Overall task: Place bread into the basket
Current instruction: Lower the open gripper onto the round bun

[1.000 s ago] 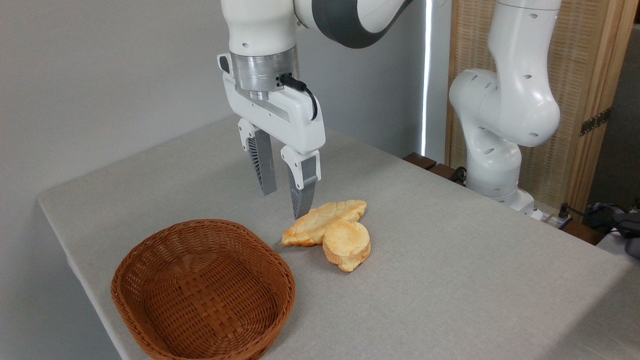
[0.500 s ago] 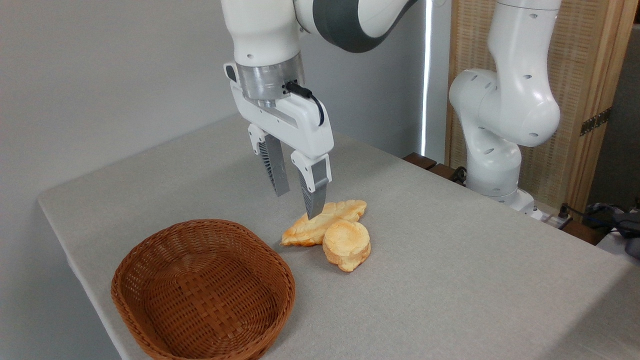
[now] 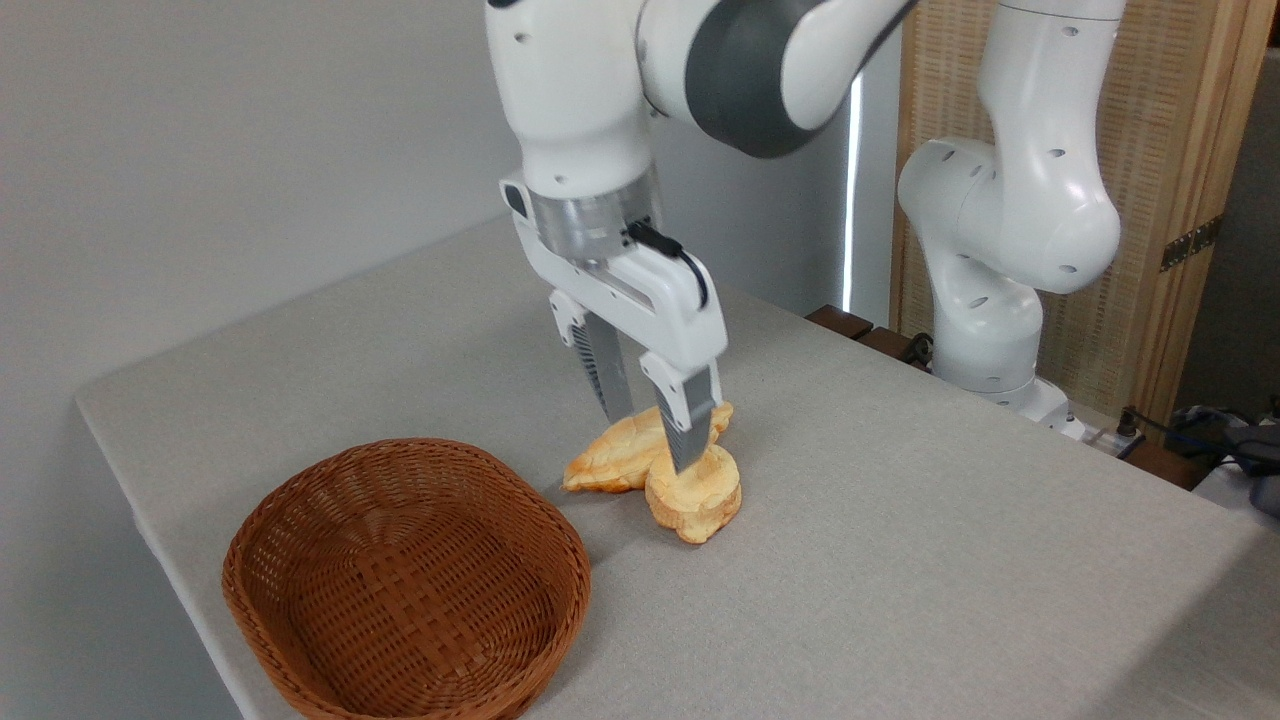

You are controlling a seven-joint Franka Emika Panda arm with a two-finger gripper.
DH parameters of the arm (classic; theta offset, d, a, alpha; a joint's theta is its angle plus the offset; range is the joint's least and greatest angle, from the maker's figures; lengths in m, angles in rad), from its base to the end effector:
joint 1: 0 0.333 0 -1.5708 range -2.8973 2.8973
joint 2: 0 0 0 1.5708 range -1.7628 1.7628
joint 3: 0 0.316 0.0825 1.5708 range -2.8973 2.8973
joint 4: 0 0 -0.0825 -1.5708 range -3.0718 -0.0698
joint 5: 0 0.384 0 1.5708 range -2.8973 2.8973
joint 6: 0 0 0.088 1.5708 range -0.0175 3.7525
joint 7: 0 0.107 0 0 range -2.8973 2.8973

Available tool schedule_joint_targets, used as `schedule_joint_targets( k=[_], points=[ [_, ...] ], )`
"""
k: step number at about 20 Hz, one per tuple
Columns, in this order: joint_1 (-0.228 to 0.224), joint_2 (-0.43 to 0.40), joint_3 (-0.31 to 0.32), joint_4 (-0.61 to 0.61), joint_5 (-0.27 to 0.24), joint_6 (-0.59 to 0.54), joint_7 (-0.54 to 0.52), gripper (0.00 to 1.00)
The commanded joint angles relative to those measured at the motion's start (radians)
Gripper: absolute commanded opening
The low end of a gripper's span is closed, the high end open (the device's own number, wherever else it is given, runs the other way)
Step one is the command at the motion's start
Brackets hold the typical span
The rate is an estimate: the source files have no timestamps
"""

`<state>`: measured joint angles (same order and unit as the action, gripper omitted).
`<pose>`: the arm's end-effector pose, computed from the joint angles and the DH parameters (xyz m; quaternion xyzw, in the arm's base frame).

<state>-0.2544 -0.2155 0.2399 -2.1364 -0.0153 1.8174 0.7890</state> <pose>0.4795 -0.0030 0.4866 0.9178 -0.3919 -0.0385 0.0508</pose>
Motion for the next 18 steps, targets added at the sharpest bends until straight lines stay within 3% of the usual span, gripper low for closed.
schedule_joint_targets(
  k=[1,18],
  points=[
    [-0.006,-0.016,0.024,-0.063,0.015,0.040,0.036,1.00],
    [-0.008,0.021,0.033,-0.132,0.006,0.097,0.035,1.00]
  ],
)
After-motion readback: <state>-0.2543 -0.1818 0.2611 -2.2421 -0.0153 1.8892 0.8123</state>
